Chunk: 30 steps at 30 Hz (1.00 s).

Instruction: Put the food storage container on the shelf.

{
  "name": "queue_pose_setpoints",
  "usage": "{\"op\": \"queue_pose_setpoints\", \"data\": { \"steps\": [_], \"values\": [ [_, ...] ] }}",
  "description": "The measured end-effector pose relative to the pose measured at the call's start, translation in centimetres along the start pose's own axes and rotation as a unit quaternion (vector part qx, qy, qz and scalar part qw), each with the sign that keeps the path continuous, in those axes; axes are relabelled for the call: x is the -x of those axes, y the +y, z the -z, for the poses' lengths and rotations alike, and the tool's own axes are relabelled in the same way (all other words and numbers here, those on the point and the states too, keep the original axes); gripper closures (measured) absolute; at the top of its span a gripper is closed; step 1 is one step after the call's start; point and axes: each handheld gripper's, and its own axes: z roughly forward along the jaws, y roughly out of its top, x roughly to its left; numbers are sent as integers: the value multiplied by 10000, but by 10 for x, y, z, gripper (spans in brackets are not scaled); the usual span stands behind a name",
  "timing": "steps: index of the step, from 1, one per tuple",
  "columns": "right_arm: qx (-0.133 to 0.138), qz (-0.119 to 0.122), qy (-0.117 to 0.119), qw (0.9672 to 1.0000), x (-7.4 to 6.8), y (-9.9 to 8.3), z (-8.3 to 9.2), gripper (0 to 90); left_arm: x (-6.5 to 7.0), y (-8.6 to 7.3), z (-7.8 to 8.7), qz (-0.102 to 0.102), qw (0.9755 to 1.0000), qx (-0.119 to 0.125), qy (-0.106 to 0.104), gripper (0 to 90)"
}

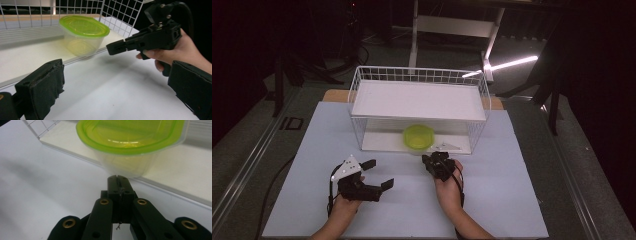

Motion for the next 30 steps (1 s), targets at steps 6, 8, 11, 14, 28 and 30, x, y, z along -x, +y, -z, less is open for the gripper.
{"op": "queue_pose_setpoints", "data": {
  "steps": [6,8,11,14,28,30],
  "values": [
    [31,-133,-46,9999,5,4,-8,891,1,-1,-3,-91,10000,-14,-6,17],
    [31,-132,-73,9999,6,5,-10,891,2,-2,-5,-86,10000,-20,-12,17],
    [28,-149,-69,9999,6,6,-15,891,2,-3,-6,-100,9999,-54,-10,17],
    [40,-172,-66,9998,6,7,-18,890,1,-4,-6,-79,9999,-68,-19,17],
    [52,-223,-83,9997,5,17,-36,877,-1,-2,-4,-74,10000,12,4,17],
    [72,-229,-128,9996,5,19,-37,876,-1,-2,-4,-72,10000,21,20,17]
  ]
}}
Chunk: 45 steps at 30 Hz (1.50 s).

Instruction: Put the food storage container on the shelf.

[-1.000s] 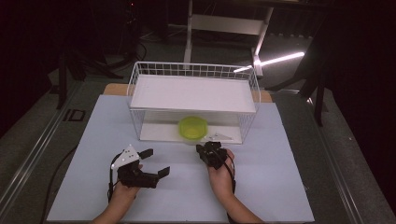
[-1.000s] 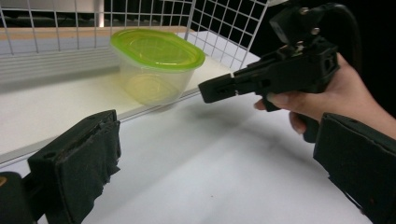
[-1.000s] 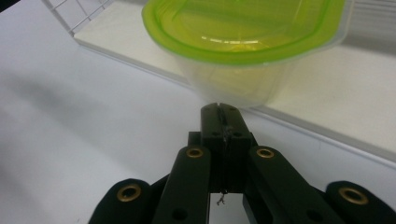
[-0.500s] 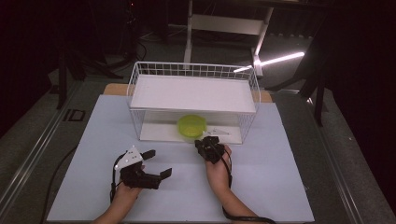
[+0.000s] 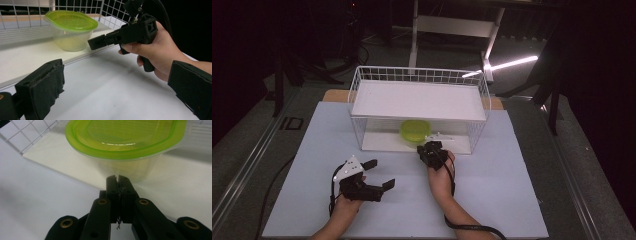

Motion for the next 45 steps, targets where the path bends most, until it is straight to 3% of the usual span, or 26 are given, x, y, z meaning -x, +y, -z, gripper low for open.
{"op": "queue_pose_setpoints", "data": {
  "steps": [14,20,26,27,28,34,39,45],
  "values": [
    [-90,-37,-112,9999,5,12,-14,866,0,1,1,-14,10000,12,-34,17],
    [-49,-27,-65,10000,4,13,-10,846,0,2,2,-47,10000,17,-8,17],
    [-71,149,15,9999,-2,6,4,691,-1,3,2,-76,10000,13,-15,17],
    [-42,338,40,9994,-5,4,12,582,0,4,3,-79,10000,33,-15,17],
    [-49,374,103,9992,-6,3,15,553,-1,4,4,-79,10000,37,-3,17],
    [189,364,432,9982,-7,-1,36,308,-1,5,3,-70,10000,18,-20,17],
    [344,281,673,9967,-5,-8,49,205,1,6,5,-137,9999,5,-50,17],
    [386,361,691,9962,0,-15,66,185,4,8,6,-187,9997,-90,-139,17]
  ]
}}
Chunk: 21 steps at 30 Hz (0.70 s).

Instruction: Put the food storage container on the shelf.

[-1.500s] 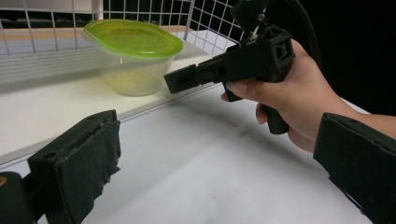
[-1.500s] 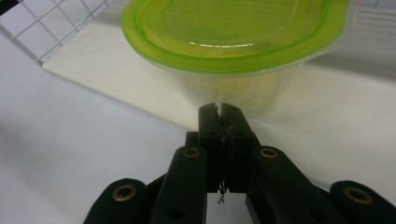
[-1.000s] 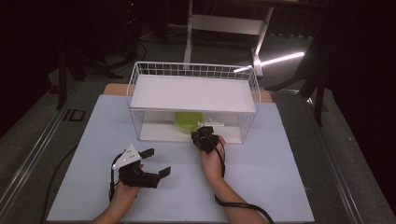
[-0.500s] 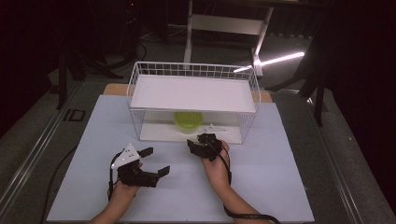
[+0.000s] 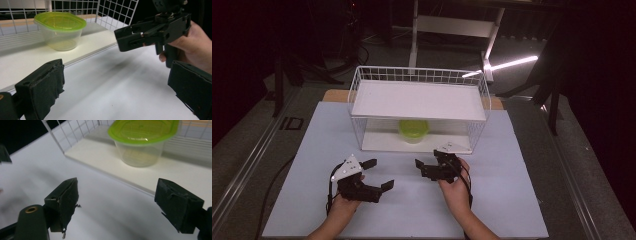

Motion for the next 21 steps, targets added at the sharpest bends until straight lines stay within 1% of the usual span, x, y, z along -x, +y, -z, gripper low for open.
{"op": "queue_pose_setpoints", "data": {
  "steps": [1,2,6,9,11,12,13,14,17,18,21],
  "values": [
    [0,0,0,10000,0,0,0,185,0,0,0,0,10000,0,0,17],
    [-13,55,-10,10000,2,-2,7,185,1,1,0,-15,10000,-33,-19,17],
    [27,49,17,10000,6,-5,21,185,1,3,1,36,10000,-49,-77,17],
    [71,73,51,9999,9,-6,31,185,2,4,3,-3,9999,-89,-67,17],
    [77,123,24,9999,10,-8,37,185,1,4,6,-2,9999,-94,-61,17],
    [62,131,50,9999,11,-9,41,186,1,3,8,16,9999,-97,-52,17],
    [62,131,50,9999,11,-9,41,186,1,3,8,16,9999,-97,-52,17],
    [68,187,22,9998,12,-11,45,186,0,3,12,20,9999,-93,-39,17],
    [87,152,51,9998,13,-13,48,185,-1,3,14,30,10000,-83,-28,17],
    [88,183,16,9998,13,-15,52,185,-3,2,21,41,9999,-100,18,17],
    [99,177,37,9998,14,-17,54,185,-3,1,26,68,9999,-87,25,17]
  ]
}}
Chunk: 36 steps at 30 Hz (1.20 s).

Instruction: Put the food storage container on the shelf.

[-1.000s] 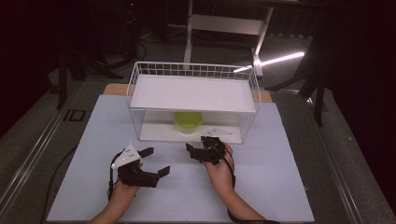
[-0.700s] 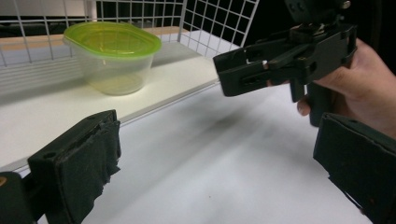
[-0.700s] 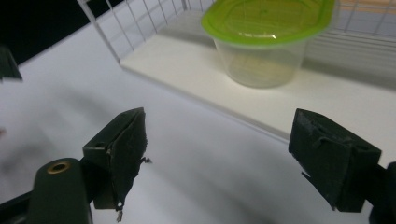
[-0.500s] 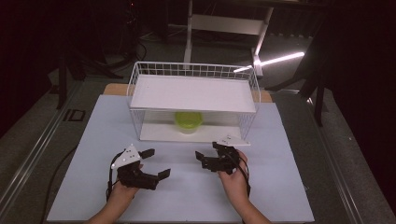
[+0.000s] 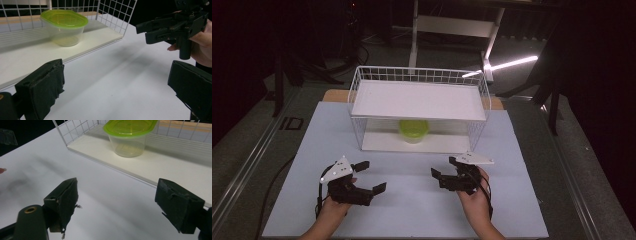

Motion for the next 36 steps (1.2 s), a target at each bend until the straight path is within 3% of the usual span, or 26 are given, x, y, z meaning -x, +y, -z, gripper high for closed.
{"op": "queue_pose_setpoints", "data": {
  "steps": [5,8,22,26,36],
  "values": [
    [46,27,9,10000,1,-7,12,185,-3,-2,14,23,10000,45,8,17],
    [95,3,10,10000,2,-11,19,185,-5,-5,19,-79,9999,90,33,17],
    [212,31,72,9997,3,-25,38,185,-8,-17,30,-95,9998,134,-114,17],
    [286,37,21,9996,5,-29,39,186,-11,-21,28,-24,9998,125,-172,17],
    [193,123,-80,9997,11,-36,35,186,-13,-23,27,-123,9997,172,-147,17]
  ]
}}
